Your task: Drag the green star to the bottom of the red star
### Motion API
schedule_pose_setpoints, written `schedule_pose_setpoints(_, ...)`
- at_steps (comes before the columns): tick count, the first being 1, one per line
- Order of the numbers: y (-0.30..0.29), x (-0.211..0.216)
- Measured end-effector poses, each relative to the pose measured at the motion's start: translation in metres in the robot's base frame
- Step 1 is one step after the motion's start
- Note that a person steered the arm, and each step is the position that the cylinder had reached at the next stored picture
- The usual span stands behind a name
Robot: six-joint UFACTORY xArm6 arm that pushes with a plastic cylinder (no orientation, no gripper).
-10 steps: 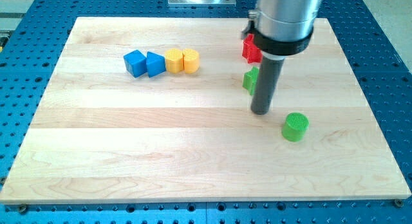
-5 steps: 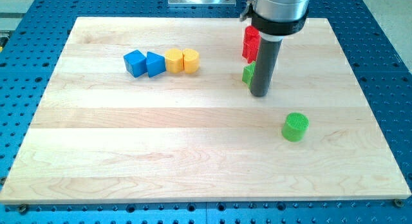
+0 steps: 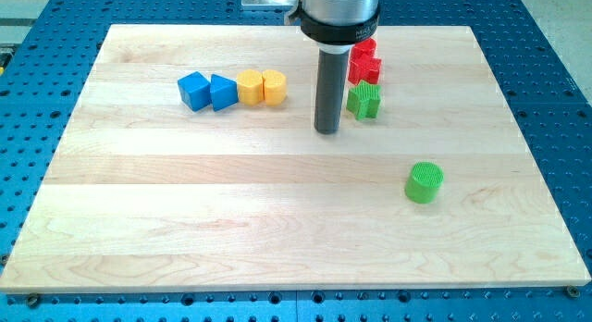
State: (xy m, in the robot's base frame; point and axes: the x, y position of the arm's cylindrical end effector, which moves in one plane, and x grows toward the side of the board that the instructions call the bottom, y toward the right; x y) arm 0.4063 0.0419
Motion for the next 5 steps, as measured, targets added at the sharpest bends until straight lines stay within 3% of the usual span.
schedule_pose_setpoints(5,0.03,-0.014)
